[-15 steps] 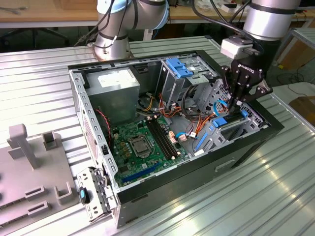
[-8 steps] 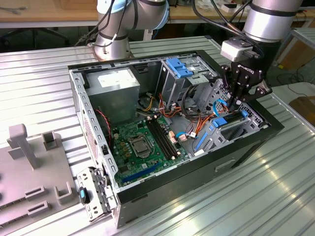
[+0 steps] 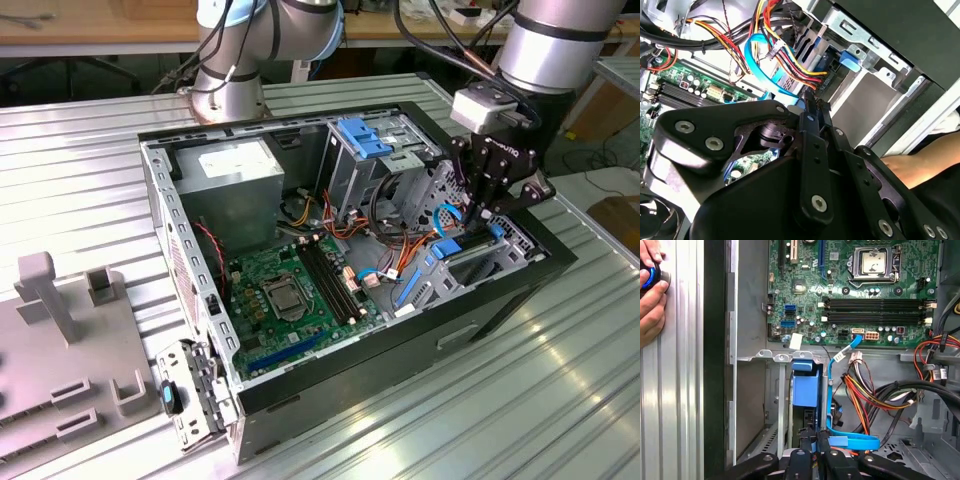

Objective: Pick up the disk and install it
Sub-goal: 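Insert the second disk wire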

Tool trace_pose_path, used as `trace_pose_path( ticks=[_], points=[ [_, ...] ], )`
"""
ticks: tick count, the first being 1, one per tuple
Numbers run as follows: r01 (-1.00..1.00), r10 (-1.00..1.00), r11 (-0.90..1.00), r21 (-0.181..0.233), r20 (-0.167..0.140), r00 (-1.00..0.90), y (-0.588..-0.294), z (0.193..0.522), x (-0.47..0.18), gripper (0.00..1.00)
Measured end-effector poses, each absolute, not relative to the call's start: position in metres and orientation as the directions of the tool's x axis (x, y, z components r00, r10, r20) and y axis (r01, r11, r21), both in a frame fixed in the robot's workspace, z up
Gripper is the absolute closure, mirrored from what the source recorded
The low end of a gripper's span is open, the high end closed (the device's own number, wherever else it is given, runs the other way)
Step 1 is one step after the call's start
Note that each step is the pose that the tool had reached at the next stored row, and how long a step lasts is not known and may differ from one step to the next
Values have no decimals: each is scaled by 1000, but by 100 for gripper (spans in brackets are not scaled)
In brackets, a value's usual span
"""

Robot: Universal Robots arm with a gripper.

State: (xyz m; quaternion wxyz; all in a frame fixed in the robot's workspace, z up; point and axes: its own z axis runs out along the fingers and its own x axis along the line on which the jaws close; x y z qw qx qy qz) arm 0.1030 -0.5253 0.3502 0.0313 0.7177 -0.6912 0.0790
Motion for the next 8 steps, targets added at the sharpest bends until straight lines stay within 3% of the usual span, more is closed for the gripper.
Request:
trace_pose_path(
  ticks=[5,8],
  points=[
    [-997,-993,-44,-70,116,36,-528,350,103,84],
    [-997,-993,-44,-70,115,36,-531,350,103,84]
  ],
)
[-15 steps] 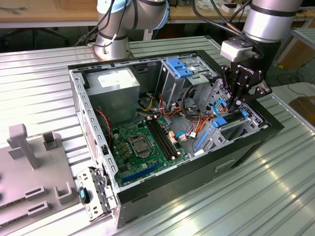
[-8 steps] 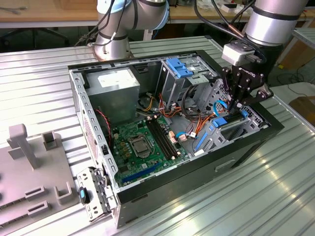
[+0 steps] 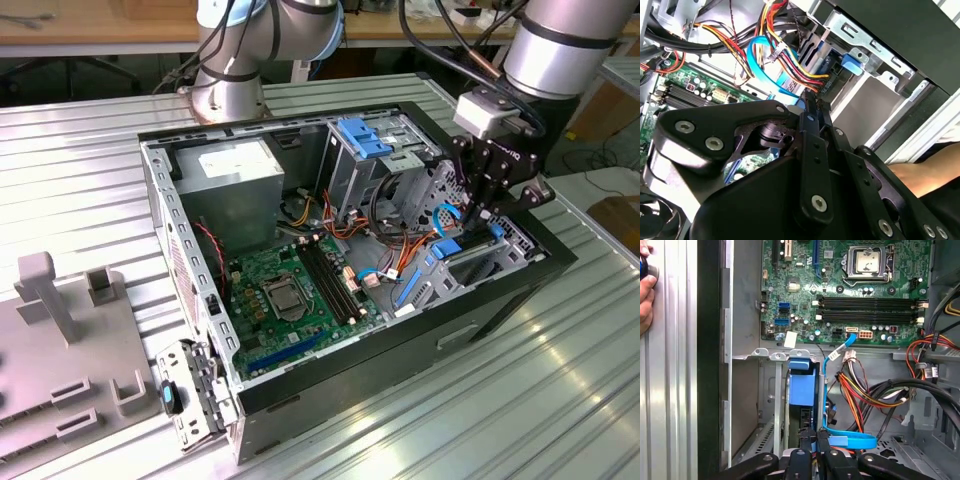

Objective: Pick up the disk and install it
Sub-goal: 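Insert the second disk wire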

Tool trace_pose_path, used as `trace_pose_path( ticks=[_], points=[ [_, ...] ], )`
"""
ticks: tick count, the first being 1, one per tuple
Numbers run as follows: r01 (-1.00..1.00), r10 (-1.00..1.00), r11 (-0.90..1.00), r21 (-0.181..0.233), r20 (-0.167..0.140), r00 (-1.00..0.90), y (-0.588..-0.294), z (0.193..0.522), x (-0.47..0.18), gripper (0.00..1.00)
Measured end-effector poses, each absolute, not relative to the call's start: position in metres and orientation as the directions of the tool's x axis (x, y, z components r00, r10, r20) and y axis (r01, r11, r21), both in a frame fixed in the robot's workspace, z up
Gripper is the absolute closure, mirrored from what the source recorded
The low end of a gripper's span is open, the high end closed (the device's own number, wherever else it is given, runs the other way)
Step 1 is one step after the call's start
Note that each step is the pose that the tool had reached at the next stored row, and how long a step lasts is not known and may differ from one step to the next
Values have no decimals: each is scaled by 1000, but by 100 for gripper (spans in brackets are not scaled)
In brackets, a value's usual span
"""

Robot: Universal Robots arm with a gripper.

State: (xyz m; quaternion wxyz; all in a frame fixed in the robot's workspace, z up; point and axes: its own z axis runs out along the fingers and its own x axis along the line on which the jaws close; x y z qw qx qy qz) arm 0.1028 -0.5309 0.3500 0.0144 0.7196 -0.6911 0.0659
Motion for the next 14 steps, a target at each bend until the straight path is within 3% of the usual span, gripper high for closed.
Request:
trace_pose_path(
  ticks=[14],
  points=[
    [-996,-995,-48,-71,95,41,-534,346,103,84]
  ],
)
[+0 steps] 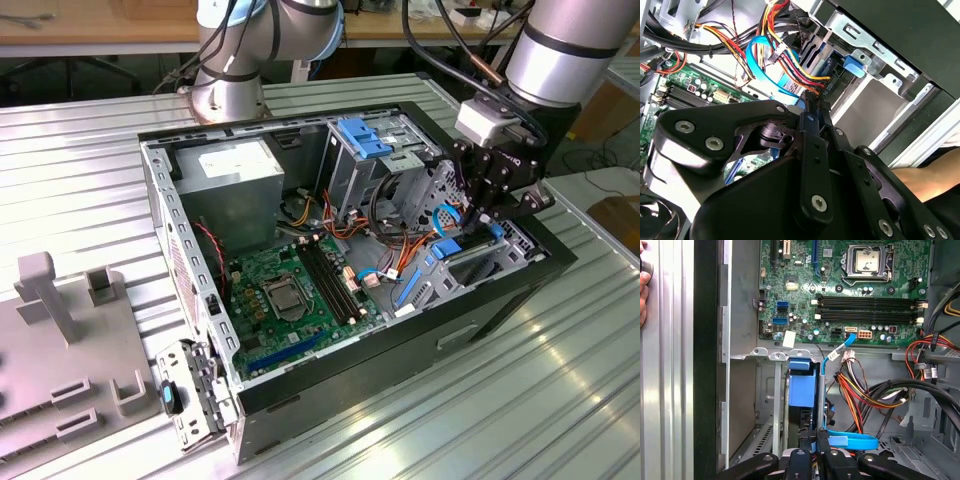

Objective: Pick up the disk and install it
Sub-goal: 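Insert the second disk wire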

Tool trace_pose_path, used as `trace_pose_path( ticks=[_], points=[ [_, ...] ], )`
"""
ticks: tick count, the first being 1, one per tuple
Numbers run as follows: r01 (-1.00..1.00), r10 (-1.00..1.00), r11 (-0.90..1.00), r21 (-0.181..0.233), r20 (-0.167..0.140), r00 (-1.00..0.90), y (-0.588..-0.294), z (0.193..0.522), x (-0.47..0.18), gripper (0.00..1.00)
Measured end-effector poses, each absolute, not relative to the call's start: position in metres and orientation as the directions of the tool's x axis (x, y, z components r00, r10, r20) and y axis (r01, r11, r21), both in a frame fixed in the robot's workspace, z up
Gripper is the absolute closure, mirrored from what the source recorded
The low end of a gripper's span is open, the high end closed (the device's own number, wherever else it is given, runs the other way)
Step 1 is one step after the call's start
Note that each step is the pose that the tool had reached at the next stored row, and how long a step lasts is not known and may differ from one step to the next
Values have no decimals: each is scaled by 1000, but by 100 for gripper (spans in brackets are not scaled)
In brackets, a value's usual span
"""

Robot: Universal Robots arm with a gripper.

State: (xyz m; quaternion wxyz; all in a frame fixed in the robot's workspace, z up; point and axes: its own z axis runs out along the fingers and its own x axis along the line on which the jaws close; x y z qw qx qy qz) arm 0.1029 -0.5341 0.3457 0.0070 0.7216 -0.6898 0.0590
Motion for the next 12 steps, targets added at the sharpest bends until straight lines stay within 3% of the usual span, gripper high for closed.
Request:
trace_pose_path(
  ticks=[12],
  points=[
    [-996,-995,-48,-71,95,41,-537,345,104,84]
  ],
)
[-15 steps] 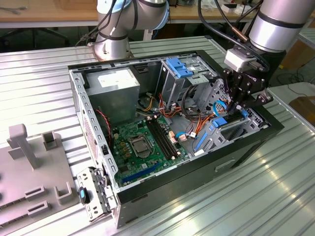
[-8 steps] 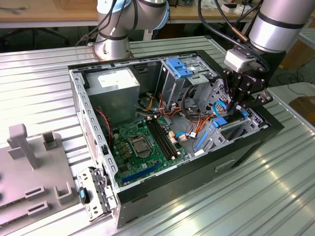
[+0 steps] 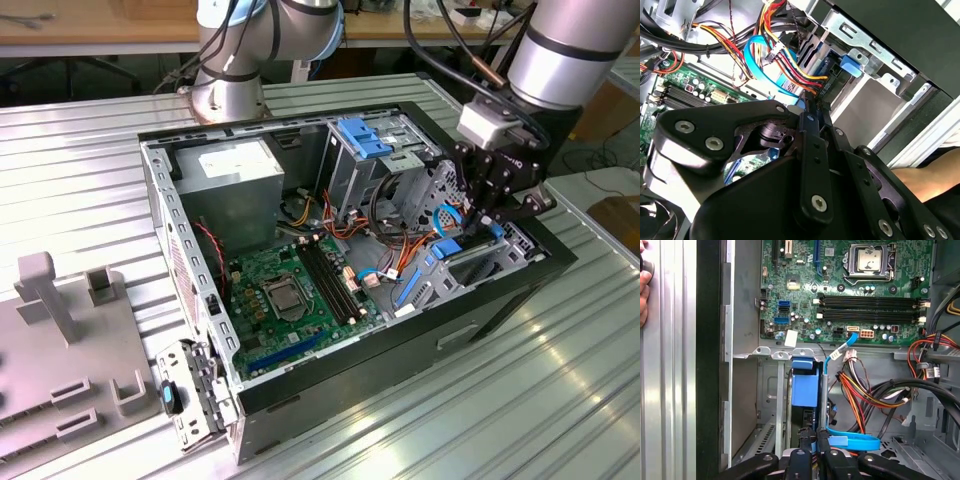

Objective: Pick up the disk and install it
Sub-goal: 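Insert the second disk wire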

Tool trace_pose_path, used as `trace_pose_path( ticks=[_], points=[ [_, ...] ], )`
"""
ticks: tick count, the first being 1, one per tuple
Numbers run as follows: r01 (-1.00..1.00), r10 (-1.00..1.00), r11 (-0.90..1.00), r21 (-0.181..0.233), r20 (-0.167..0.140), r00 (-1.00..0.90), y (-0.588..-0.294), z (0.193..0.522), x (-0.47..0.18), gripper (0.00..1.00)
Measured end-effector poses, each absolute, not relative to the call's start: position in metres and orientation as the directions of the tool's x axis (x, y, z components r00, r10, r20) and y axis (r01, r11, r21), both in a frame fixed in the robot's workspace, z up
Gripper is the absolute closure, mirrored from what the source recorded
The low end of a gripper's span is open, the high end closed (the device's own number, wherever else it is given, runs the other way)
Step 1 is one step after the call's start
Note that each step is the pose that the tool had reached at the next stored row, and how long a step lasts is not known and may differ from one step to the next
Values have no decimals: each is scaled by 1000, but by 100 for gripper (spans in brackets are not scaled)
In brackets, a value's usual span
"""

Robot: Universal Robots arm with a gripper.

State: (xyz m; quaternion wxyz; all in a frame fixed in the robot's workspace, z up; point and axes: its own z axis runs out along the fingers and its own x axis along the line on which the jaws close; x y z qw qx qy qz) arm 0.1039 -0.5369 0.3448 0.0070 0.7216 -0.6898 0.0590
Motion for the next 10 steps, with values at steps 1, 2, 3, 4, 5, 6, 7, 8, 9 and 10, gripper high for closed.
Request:
trace_pose_path(
  ticks=[1,2,3,4,5,6,7,8,9,10],
  points=[
    [-996,-995,-48,-71,95,41,-537,344,104,84],
    [-996,-995,-48,-71,95,41,-537,344,104,84],
    [-996,-995,-48,-71,95,41,-537,343,104,84],
    [-996,-995,-48,-71,95,41,-537,343,104,84],
    [-996,-995,-48,-71,95,41,-537,342,104,84],
    [-996,-995,-48,-71,95,41,-537,342,104,84],
    [-996,-995,-48,-71,94,41,-537,341,104,84],
    [-996,-995,-48,-71,94,41,-537,341,104,84],
    [-996,-995,-48,-71,94,41,-537,341,104,84],
    [-996,-995,-48,-71,94,41,-537,341,104,84]
  ],
)
